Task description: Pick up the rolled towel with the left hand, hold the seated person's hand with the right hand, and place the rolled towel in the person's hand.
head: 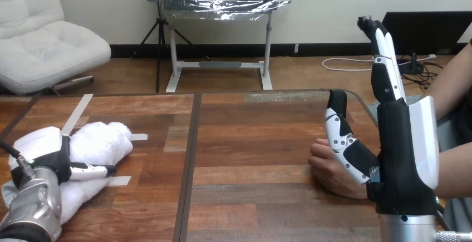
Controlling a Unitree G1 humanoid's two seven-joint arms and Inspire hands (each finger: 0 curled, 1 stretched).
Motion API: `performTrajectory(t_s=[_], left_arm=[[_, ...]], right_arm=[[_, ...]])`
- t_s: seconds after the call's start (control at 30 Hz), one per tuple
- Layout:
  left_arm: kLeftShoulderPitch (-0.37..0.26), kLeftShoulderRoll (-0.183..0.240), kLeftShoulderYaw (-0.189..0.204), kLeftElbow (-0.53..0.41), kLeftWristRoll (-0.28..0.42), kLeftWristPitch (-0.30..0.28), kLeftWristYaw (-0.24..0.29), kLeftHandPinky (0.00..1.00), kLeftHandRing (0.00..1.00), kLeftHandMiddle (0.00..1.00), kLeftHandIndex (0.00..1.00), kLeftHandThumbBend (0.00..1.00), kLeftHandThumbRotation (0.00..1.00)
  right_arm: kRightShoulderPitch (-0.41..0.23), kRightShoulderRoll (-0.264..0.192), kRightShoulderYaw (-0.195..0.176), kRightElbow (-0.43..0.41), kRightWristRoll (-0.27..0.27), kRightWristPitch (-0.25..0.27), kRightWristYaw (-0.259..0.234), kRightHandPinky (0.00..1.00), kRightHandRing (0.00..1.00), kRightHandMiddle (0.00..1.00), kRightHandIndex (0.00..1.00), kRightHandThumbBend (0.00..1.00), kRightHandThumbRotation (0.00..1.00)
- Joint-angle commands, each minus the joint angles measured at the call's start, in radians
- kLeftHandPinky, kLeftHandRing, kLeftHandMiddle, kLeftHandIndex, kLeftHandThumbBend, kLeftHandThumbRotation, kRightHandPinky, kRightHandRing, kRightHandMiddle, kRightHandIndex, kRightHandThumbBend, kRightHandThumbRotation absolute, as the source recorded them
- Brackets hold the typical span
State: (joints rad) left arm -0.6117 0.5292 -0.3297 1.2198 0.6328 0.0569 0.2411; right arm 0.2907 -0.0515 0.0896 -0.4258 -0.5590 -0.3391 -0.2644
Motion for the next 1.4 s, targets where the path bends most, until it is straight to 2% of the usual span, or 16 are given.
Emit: performTrajectory(t_s=[0.0, 0.17, 0.4, 0.7, 0.8, 0.93, 1.1, 1.2, 1.27, 1.37], left_arm=[[0.036, -0.039, -0.012, 0.038, -0.010, -0.012, 0.011, 0.43, 0.46, 0.52, 0.51, 0.70, 0.20], [0.045, -0.042, -0.002, 0.039, -0.036, -0.033, 0.036, 0.43, 0.46, 0.53, 0.51, 0.67, 0.13], [0.059, -0.038, -0.014, 0.043, -0.041, -0.079, 0.086, 0.42, 0.46, 0.52, 0.51, 0.66, 0.10], [0.079, -0.036, -0.002, 0.044, -0.063, -0.163, 0.145, 0.41, 0.44, 0.49, 0.52, 0.65, 0.07], [0.089, -0.038, 0.018, 0.041, -0.087, -0.205, 0.159, 0.41, 0.44, 0.48, 0.52, 0.65, 0.06], [0.113, -0.035, 0.044, 0.034, -0.123, -0.316, 0.190, 0.40, 0.44, 0.48, 0.51, 0.66, 0.06], [0.130, -0.040, 0.081, 0.032, -0.170, -0.408, 0.198, 0.41, 0.44, 0.48, 0.51, 0.66, 0.11], [0.144, -0.053, 0.126, 0.030, -0.222, -0.478, 0.188, 0.41, 0.44, 0.48, 0.51, 0.68, 0.13], [0.157, -0.065, 0.164, 0.027, -0.271, -0.548, 0.170, 0.41, 0.44, 0.48, 0.51, 0.69, 0.14], [0.172, -0.077, 0.194, 0.025, -0.314, -0.629, 0.155, 0.40, 0.43, 0.47, 0.51, 0.72, 0.16]], right_arm=[[-0.050, -0.012, -0.016, -0.036, 0.000, -0.010, 0.003, 1.00, 1.00, 1.00, 0.93, 0.00, 0.00], [-0.054, -0.010, -0.019, -0.031, 0.006, -0.014, 0.003, 1.00, 1.00, 0.98, 0.92, 0.00, 0.00], [-0.056, -0.010, -0.021, -0.026, 0.013, -0.020, 0.004, 1.00, 1.00, 0.97, 0.90, 0.00, 0.00], [-0.056, -0.005, -0.021, -0.026, 0.016, -0.014, 0.006, 1.00, 1.00, 0.95, 0.89, 0.00, 0.00], [-0.057, -0.004, -0.021, -0.024, 0.015, -0.015, 0.004, 1.00, 1.00, 0.94, 0.88, 0.00, 0.00], [-0.057, -0.004, -0.021, -0.025, 0.020, -0.011, 0.009, 1.00, 1.00, 0.93, 0.88, 0.00, 0.00], [-0.061, -0.006, -0.023, -0.019, 0.016, -0.019, 0.005, 1.00, 1.00, 0.92, 0.87, 0.00, 0.00], [-0.062, -0.008, -0.023, -0.018, 0.019, -0.021, 0.006, 1.00, 0.99, 0.91, 0.86, 0.00, 0.00], [-0.064, -0.011, -0.024, -0.015, 0.023, -0.026, 0.008, 1.00, 0.99, 0.91, 0.86, 0.00, 0.00], [-0.066, -0.012, -0.024, -0.012, 0.027, -0.030, 0.008, 1.00, 0.99, 0.90, 0.86, 0.00, 0.00]])
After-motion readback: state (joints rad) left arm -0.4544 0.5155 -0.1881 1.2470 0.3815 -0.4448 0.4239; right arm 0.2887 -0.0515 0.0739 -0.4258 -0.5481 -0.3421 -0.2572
